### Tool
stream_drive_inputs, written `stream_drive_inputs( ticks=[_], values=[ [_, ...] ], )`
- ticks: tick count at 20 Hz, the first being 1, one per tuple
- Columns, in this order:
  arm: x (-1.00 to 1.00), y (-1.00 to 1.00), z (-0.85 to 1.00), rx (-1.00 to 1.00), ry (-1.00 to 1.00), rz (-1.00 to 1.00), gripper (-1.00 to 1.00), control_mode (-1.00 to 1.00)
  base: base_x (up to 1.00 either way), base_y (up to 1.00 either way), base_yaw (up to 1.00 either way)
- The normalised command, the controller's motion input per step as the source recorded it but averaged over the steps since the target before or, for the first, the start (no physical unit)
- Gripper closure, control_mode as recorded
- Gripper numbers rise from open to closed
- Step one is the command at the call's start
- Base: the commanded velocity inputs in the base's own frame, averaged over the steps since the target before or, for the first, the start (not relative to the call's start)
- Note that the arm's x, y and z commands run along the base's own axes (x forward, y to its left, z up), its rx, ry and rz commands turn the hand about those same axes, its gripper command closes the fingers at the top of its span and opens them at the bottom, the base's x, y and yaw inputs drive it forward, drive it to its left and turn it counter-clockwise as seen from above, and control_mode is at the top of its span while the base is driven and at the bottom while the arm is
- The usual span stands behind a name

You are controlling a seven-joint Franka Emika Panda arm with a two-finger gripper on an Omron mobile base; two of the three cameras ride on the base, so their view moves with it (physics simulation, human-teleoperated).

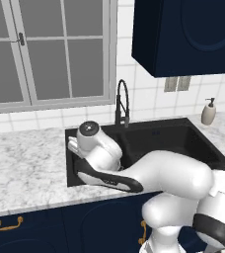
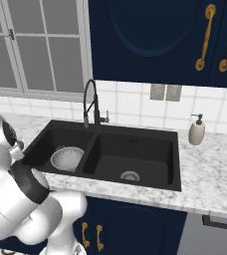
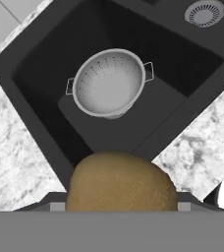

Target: Put the colander in the sink, put the kiwi in the colander, and turn on the sink faucet and pour water over the colander.

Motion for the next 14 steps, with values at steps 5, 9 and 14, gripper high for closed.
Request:
stream_drive_inputs(
  ticks=[5, 9, 14],
  values=[
    [0.06, -1.0, 0.17, 0.0, 0.03, 0.09, 1.0, -1.0, 0.0, 0.0, 0.0],
    [0.58, -0.94, -0.09, 0.0, 0.03, 0.04, 1.0, -1.0, 0.0, 0.0, 0.0],
    [1.0, -0.33, -0.11, -0.01, 0.14, 0.16, 1.0, -1.0, 0.0, 0.0, 0.0]
  ],
)
